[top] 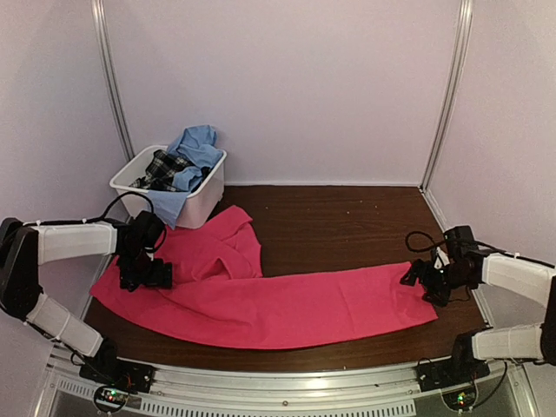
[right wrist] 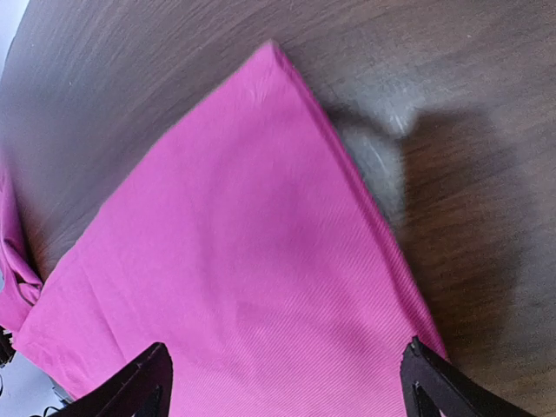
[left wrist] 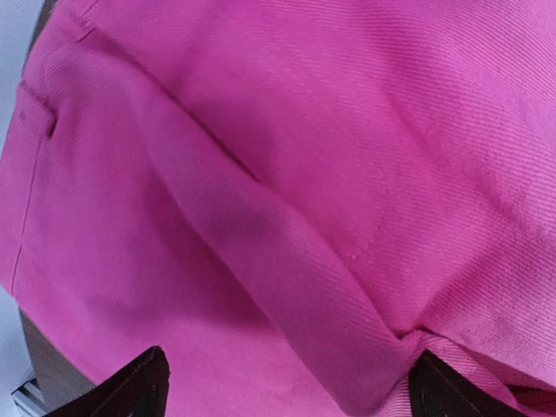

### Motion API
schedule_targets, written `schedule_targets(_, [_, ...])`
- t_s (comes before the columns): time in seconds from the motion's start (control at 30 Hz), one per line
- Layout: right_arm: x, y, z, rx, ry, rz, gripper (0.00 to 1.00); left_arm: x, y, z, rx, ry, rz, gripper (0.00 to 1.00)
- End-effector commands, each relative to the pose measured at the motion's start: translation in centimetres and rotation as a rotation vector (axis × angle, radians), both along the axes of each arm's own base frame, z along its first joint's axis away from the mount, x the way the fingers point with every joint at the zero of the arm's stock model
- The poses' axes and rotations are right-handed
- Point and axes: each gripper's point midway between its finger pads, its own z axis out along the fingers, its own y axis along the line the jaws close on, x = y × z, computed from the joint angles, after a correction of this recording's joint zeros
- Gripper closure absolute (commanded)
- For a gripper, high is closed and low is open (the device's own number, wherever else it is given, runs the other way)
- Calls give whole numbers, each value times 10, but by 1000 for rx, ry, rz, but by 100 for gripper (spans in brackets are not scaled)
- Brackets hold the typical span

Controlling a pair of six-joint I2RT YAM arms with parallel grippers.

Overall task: Fold and stack the mixed laundry pile
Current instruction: Flatten out the crumpled trousers at the center of the board.

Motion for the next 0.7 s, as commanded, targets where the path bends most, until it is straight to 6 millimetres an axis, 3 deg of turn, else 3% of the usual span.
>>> schedule_targets(0.0, [-13,-4,20,-27,24,23,9,11,21,33,100,-73,14,3])
schedule_targets(0.07, [-5,18,36,79,-55,106,14,28,-8,51,36,-143,-113,6])
schedule_targets(0.2, [13,45,55,175,-189,224,16,53,-99,94,11,-276,-446,8])
schedule_targets(0.37, [38,67,70,189,-258,313,16,98,-168,104,26,-302,-607,12])
schedule_targets(0.53, [56,79,76,185,-289,352,16,143,-216,86,54,-300,-692,15])
schedule_targets(0.67, [59,86,80,192,-307,384,16,173,-217,73,153,-299,-621,16])
